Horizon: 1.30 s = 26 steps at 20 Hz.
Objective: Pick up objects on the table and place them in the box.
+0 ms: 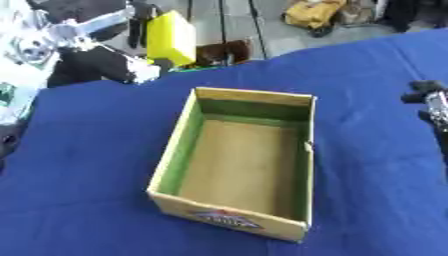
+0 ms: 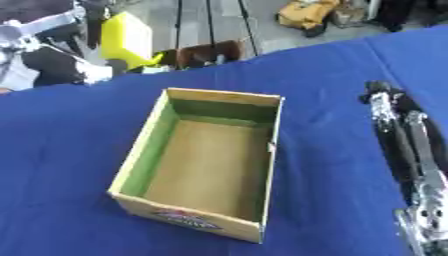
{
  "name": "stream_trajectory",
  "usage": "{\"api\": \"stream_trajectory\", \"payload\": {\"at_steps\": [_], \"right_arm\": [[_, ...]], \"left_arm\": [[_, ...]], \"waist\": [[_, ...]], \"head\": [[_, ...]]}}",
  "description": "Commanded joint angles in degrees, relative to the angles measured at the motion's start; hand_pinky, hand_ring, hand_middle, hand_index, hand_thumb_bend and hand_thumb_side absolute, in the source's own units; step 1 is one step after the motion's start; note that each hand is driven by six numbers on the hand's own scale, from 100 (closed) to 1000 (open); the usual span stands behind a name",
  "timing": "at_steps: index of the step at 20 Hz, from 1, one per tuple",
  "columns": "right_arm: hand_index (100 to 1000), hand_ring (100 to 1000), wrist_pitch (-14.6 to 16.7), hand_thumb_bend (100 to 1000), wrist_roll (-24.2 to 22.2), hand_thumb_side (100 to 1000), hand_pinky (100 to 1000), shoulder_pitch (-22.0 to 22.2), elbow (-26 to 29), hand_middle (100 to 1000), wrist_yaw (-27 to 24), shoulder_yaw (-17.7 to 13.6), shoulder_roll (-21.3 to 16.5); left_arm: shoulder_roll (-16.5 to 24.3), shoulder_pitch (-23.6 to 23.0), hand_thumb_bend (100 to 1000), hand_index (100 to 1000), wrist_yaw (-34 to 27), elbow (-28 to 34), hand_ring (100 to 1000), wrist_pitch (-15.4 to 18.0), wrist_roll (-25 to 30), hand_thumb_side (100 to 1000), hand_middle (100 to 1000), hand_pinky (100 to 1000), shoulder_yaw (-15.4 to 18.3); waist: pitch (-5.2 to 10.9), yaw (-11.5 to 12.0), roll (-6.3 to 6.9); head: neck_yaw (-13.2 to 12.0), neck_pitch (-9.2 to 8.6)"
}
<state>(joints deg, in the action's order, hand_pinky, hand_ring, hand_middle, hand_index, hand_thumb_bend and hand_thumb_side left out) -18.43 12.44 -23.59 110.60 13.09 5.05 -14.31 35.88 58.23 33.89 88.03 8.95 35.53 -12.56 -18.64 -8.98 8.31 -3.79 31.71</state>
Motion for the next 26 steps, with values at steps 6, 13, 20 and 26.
{"api": "stream_trajectory", "payload": {"at_steps": [6, 13, 20, 26], "right_arm": [[853, 1000, 0.1, 100, 0.4, 960, 927, -0.7, 1.5, 712, 0.8, 0.0, 0.3], [852, 1000, -0.3, 100, 1.2, 960, 926, -0.8, 1.3, 710, 0.9, -0.5, 0.3], [851, 1000, -0.4, 100, 2.0, 963, 926, -0.7, 0.4, 710, 1.0, -0.9, 0.5], [850, 1000, -0.4, 100, 2.2, 965, 926, -0.7, 0.3, 710, 0.9, -1.0, 0.4]], "left_arm": [[-3.7, 3.2, 100, 542, -0.1, -1.6, 462, 0.3, 3.3, 543, 446, 132, -2.7], [-7.0, 3.1, 100, 539, 8.2, -4.1, 465, 2.3, 2.7, 540, 449, 148, -4.9], [-10.2, 2.5, 100, 542, 17.7, -5.2, 472, 4.4, 0.9, 538, 455, 178, -6.2], [-11.7, 1.9, 100, 553, 21.8, -7.7, 480, 5.9, 0.5, 542, 465, 193, -7.1]], "waist": [[1.5, -0.2, -0.48], [1.0, -0.1, -0.63], [0.39, 0.3, -0.79], [0.05, 0.1, -0.61]], "head": [[0.1, 0.15], [0.1, -0.63], [-0.2, -1.49], [-0.2, -1.96]]}}
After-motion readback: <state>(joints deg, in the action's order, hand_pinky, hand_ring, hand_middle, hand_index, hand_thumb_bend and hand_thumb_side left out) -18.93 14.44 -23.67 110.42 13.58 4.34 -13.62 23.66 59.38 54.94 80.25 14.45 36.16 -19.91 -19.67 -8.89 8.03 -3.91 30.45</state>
